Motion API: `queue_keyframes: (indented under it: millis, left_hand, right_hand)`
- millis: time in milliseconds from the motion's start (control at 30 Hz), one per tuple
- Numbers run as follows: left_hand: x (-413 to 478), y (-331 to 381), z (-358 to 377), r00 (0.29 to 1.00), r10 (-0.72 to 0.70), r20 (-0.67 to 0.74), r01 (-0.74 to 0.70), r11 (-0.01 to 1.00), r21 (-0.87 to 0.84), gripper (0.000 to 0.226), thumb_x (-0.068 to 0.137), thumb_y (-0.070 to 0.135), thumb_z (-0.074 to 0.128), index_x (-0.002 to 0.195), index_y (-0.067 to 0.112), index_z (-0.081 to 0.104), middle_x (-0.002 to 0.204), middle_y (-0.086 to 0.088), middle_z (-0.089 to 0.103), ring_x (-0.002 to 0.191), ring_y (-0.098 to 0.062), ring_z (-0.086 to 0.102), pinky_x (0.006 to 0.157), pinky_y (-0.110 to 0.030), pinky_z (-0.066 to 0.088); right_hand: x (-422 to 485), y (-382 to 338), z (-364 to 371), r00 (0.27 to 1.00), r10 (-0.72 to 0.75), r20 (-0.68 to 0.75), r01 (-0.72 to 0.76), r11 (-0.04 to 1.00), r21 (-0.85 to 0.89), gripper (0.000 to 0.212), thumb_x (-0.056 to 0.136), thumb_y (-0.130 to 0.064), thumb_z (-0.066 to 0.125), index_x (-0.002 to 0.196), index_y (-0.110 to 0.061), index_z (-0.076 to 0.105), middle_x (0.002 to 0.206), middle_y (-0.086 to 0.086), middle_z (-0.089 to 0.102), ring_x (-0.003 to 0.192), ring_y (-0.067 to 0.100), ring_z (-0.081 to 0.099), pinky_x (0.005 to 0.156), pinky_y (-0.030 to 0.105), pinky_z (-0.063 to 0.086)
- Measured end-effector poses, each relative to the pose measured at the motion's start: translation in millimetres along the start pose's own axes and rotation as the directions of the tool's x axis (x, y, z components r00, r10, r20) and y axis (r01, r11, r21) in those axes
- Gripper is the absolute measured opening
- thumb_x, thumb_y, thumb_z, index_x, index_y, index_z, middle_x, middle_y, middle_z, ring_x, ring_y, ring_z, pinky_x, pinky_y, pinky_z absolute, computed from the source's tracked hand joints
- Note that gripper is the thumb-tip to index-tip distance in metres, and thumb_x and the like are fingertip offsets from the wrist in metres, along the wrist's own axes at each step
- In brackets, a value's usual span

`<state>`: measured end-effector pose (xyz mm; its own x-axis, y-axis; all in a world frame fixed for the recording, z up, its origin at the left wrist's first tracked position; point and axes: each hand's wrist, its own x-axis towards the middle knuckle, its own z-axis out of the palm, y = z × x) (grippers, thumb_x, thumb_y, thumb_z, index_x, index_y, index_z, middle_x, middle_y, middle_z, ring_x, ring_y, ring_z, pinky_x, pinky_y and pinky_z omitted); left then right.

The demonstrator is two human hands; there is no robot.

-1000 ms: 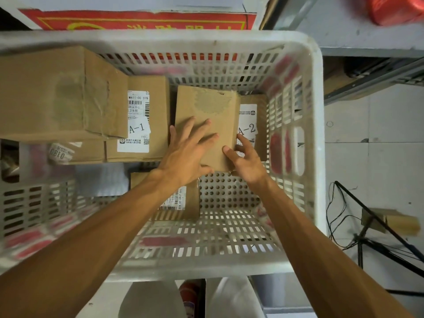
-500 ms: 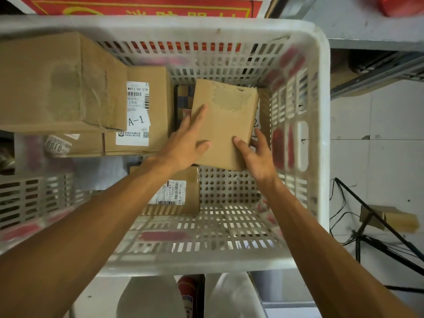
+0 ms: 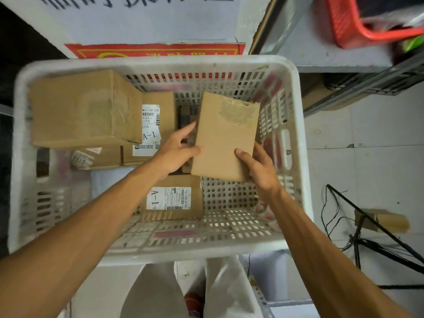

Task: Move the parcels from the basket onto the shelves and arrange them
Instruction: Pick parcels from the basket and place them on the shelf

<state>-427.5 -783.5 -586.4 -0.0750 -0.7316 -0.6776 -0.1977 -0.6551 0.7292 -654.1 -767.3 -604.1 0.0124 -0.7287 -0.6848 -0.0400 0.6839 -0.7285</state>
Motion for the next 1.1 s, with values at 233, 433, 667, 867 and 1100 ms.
queue_keyframes:
  millis: [233, 433, 667, 867, 1100]
  left_hand:
    - [-63, 33, -35, 0.995, 0.079, 0.057, -0.062, 0.966, -0.251, 0.049, 0.099, 0.017, 0.042, 0.126, 0.058, 0.042, 0.144, 0.013, 0.044, 0.124, -0.017, 0.047, 0.098, -0.044, 0.041]
    - [-110, 83, -88, 0.965, 0.228, 0.133, -0.218, 0.972, -0.083, 0.061, 0.094, 0.011, 0.053, 0.138, 0.049, 0.034, 0.146, -0.005, 0.042, 0.128, -0.021, 0.045, 0.100, -0.049, 0.044]
    - [-165, 128, -145, 0.922, 0.333, 0.195, -0.305, 0.939, -0.162, 0.107, 0.041, 0.052, 0.092, 0.135, 0.021, 0.048, 0.131, -0.009, 0.059, 0.122, -0.025, 0.054, 0.099, -0.047, 0.044]
    - [-211, 136, -171, 0.879, 0.476, -0.025, -0.459, 0.833, -0.308, 0.078, 0.049, 0.031, 0.093, 0.113, 0.029, 0.048, 0.121, -0.006, 0.062, 0.105, -0.019, 0.066, 0.077, -0.039, 0.057]
    - [-273, 137, -197, 0.801, 0.495, -0.337, -0.564, 0.812, -0.148, 0.085, 0.059, 0.033, 0.082, 0.131, 0.022, 0.039, 0.128, -0.005, 0.058, 0.117, -0.019, 0.057, 0.097, -0.048, 0.049]
  right_hand:
    - [-63, -31, 27, 0.993, -0.097, 0.065, 0.093, 0.994, 0.060, 0.055, 0.086, -0.032, 0.072, 0.136, -0.028, 0.051, 0.113, -0.009, 0.071, 0.100, 0.015, 0.069, 0.069, 0.039, 0.060]
    - [-119, -86, 48, 0.966, -0.250, 0.067, 0.246, 0.967, 0.066, 0.049, 0.087, -0.025, 0.069, 0.134, -0.022, 0.055, 0.118, -0.004, 0.070, 0.105, 0.019, 0.068, 0.076, 0.045, 0.060]
    - [-181, -159, 80, 0.894, -0.444, 0.065, 0.440, 0.896, 0.063, 0.041, 0.088, -0.018, 0.067, 0.128, -0.013, 0.061, 0.114, -0.003, 0.071, 0.100, 0.013, 0.068, 0.070, 0.027, 0.055]
    - [-202, -206, 130, 0.818, -0.573, 0.049, 0.573, 0.803, -0.164, 0.029, 0.090, -0.008, 0.066, 0.119, -0.013, 0.065, 0.102, 0.005, 0.072, 0.096, 0.027, 0.069, 0.085, 0.040, 0.059]
    - [-230, -231, 202, 0.674, -0.608, 0.420, 0.705, 0.699, -0.120, 0.084, 0.078, -0.046, 0.073, 0.149, -0.023, 0.036, 0.133, -0.013, 0.056, 0.111, -0.002, 0.059, 0.093, 0.020, 0.051]
